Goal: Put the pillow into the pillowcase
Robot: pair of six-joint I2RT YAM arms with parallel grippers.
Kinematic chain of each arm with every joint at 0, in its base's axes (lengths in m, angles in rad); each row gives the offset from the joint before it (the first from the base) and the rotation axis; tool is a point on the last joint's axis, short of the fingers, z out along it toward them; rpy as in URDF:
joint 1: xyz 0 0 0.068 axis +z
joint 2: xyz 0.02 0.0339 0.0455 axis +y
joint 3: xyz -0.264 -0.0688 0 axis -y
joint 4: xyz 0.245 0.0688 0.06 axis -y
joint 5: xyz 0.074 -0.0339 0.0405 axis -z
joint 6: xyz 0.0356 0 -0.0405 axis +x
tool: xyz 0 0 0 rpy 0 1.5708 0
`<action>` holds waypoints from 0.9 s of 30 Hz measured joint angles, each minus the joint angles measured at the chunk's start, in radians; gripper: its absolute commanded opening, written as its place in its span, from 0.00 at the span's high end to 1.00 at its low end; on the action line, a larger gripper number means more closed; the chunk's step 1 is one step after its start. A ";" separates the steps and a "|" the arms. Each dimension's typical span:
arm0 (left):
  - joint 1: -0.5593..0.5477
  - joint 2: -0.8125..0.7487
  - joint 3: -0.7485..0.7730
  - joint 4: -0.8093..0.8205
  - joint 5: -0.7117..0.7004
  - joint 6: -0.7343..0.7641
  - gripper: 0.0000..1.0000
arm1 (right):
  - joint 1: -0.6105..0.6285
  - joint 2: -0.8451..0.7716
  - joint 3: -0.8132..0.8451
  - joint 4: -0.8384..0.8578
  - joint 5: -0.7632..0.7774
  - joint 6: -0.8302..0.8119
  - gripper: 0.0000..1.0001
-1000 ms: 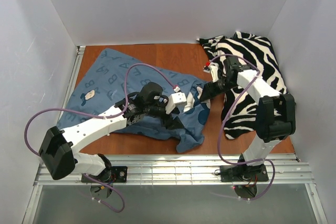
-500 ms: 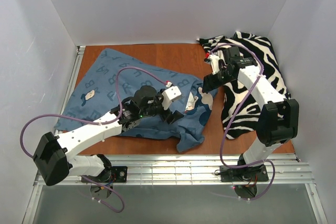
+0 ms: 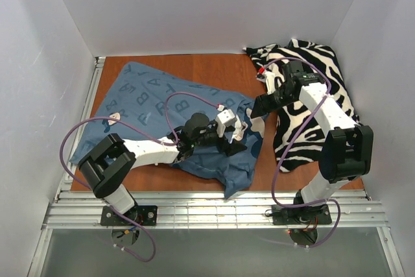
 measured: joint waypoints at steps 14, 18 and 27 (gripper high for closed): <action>-0.006 -0.046 0.212 -0.330 -0.126 0.010 1.00 | -0.033 0.000 -0.023 -0.021 -0.043 -0.009 0.32; -0.005 -0.161 0.148 -0.460 -0.085 0.008 0.21 | -0.033 0.000 -0.025 -0.022 -0.074 -0.013 0.28; 0.014 -0.365 0.143 -0.514 -0.037 -0.160 0.02 | -0.028 -0.016 -0.059 -0.047 -0.310 -0.054 0.29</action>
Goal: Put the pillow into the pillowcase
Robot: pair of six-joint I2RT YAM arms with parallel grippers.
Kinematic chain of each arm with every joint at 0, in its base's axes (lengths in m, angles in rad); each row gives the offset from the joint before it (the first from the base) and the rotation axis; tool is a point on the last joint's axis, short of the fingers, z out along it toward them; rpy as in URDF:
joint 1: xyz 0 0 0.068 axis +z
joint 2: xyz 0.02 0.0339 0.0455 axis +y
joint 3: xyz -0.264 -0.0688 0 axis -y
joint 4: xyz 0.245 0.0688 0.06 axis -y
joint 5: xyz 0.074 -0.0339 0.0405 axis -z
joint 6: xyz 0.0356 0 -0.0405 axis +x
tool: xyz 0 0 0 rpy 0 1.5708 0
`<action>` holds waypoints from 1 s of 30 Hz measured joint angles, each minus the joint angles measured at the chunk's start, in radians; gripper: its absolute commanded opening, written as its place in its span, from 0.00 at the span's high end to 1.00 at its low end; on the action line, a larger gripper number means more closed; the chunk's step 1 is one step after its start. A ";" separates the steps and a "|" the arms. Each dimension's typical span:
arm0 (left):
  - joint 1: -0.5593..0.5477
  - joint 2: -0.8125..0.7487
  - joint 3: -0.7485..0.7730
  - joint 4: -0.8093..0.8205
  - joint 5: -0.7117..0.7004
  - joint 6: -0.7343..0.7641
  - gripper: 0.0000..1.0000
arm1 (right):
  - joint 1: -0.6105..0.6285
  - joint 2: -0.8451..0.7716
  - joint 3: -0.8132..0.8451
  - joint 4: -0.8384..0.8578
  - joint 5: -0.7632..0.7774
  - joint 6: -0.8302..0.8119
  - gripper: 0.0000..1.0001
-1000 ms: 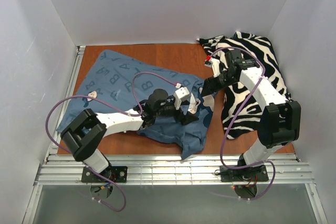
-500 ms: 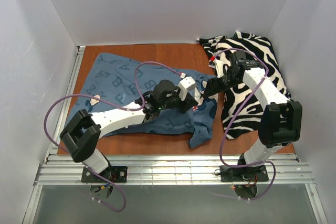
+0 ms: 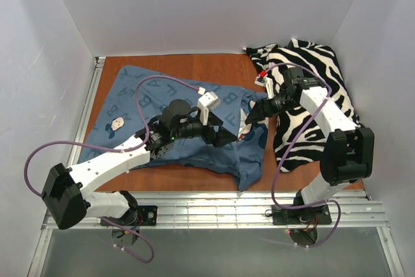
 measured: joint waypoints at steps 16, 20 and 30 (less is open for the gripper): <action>0.202 0.124 0.035 -0.169 -0.134 -0.011 0.02 | 0.045 -0.035 -0.067 0.108 0.356 0.104 0.30; 0.206 0.102 0.011 -0.179 -0.164 0.012 0.02 | 0.062 0.036 -0.025 0.135 0.379 0.134 0.54; 0.409 0.074 0.008 -0.259 -0.175 -0.002 0.02 | 0.095 0.242 0.119 0.134 0.162 0.158 0.99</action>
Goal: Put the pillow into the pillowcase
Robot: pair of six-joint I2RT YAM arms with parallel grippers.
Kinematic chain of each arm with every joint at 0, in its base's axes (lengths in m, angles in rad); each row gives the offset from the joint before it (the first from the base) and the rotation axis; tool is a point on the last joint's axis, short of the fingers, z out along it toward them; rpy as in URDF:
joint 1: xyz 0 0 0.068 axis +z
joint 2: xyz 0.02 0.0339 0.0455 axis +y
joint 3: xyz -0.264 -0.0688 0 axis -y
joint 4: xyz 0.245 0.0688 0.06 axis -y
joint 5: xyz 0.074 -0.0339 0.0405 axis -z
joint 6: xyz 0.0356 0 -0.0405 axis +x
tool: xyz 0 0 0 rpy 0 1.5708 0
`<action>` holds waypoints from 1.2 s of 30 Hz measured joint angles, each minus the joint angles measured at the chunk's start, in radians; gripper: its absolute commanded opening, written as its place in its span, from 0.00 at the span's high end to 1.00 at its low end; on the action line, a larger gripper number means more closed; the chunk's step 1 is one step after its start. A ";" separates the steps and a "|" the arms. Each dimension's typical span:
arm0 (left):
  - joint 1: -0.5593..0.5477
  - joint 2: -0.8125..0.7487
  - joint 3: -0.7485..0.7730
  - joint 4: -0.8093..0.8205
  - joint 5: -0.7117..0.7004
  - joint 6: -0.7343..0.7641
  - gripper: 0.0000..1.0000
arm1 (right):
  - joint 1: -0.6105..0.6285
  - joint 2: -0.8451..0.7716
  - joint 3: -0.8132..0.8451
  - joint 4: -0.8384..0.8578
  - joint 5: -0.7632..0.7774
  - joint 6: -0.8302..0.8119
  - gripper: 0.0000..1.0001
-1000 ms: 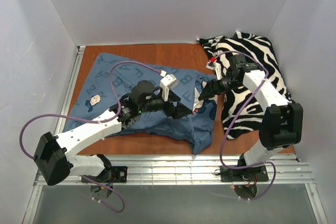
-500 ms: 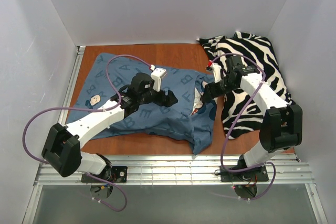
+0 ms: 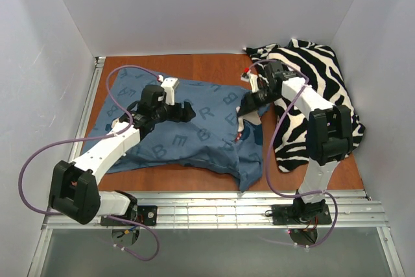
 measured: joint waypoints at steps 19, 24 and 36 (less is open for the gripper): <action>0.416 -0.021 0.085 -0.195 0.140 0.082 0.02 | 0.257 0.378 0.177 0.369 -0.154 0.235 0.99; 0.467 0.019 0.067 -0.277 0.171 0.175 0.02 | 0.201 0.469 0.462 0.287 -0.044 0.190 0.67; 0.736 0.243 0.307 -0.515 0.333 0.485 0.02 | -0.067 0.003 0.353 0.077 0.125 -0.124 0.01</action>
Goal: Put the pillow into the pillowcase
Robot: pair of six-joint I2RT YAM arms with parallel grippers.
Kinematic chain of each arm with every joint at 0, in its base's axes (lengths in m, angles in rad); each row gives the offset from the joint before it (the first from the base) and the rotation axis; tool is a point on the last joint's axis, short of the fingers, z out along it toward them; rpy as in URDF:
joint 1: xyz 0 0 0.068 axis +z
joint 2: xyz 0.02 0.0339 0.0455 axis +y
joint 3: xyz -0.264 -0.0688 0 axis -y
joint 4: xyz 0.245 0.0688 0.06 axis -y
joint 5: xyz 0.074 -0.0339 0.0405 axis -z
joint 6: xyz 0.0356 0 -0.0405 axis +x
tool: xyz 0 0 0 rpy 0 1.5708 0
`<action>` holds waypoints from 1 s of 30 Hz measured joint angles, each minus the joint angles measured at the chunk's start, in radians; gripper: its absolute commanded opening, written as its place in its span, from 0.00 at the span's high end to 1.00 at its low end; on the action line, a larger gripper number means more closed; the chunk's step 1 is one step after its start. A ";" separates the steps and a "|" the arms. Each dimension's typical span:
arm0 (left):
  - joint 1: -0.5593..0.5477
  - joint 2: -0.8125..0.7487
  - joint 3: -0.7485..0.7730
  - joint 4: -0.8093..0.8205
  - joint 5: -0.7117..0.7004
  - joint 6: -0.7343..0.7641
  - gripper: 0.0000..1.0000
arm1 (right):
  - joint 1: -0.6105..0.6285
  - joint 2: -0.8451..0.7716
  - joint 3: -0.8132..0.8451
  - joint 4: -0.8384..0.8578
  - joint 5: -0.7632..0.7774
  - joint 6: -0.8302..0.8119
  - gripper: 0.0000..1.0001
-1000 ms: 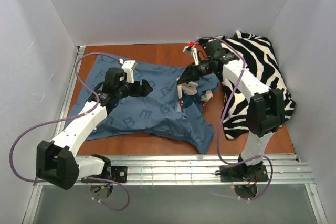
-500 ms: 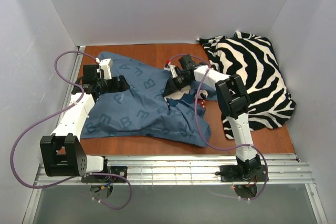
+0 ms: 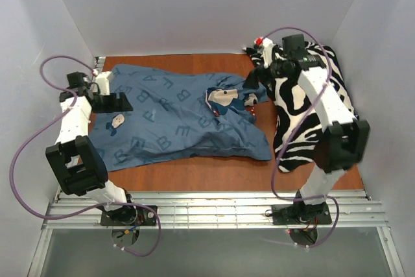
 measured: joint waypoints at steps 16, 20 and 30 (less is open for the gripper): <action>0.383 -0.074 -0.404 -0.027 -0.210 0.612 0.02 | 0.027 -0.483 -0.949 -0.039 0.323 -0.263 0.01; 0.382 -0.053 -0.445 0.063 -0.206 0.634 0.02 | 0.053 -0.446 -0.949 0.081 0.336 -0.201 0.01; 0.386 0.001 -0.437 0.205 -0.188 0.637 0.60 | 0.105 -0.340 -0.952 0.252 0.317 -0.109 0.92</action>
